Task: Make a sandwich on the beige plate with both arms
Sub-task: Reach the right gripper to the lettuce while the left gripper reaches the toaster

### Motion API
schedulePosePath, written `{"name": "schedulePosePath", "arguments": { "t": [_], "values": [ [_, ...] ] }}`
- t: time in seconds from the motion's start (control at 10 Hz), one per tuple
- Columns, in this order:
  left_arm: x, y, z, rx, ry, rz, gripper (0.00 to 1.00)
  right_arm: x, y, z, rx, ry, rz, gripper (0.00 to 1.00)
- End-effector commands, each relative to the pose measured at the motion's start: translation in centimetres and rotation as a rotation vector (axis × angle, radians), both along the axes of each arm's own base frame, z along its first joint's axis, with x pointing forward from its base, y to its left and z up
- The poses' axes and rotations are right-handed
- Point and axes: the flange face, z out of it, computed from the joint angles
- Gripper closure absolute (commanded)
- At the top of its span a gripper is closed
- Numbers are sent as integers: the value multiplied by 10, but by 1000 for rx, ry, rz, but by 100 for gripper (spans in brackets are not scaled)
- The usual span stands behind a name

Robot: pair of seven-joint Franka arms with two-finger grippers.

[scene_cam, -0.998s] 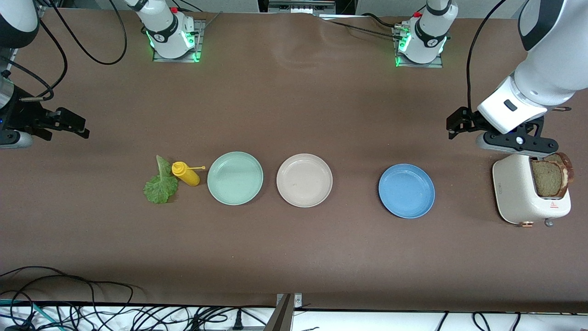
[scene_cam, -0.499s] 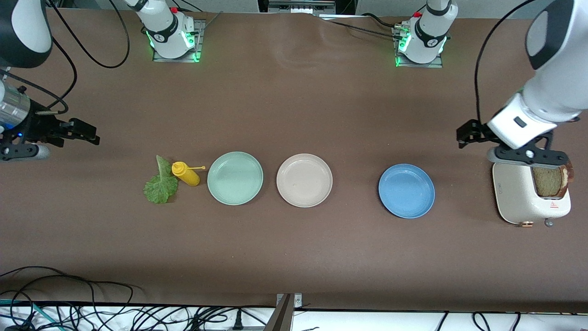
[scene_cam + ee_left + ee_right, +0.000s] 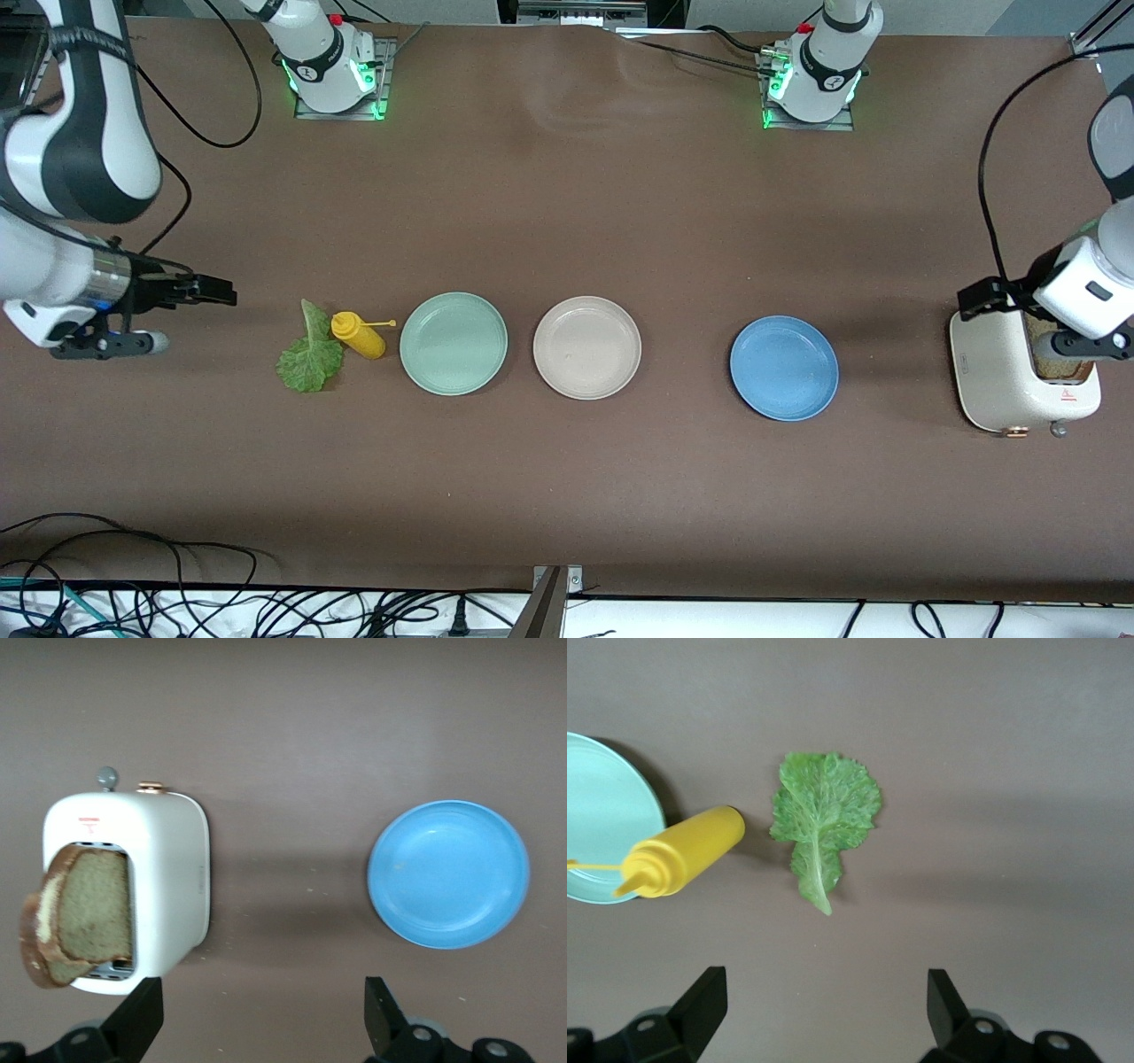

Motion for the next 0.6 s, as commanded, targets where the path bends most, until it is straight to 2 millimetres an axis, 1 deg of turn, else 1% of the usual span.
{"name": "schedulePosePath", "arguments": {
  "t": [0.0,0.1,0.2,0.3,0.4,0.5],
  "values": [
    [10,21,-15,28,-3,2,0,6,3,-27,15,40,13,0],
    [10,22,-19,26,4,2,0,8,10,-39,12,54,23,0],
    [11,25,-20,23,7,-19,0,14,13,-61,11,57,26,0],
    [13,46,-27,9,4,-32,0,16,13,-88,11,78,24,0],
    [15,54,-35,2,2,-52,0,15,23,-109,15,111,28,0],
    [20,66,-51,-1,7,-38,0,14,29,-129,16,141,37,0]
  ]
}}
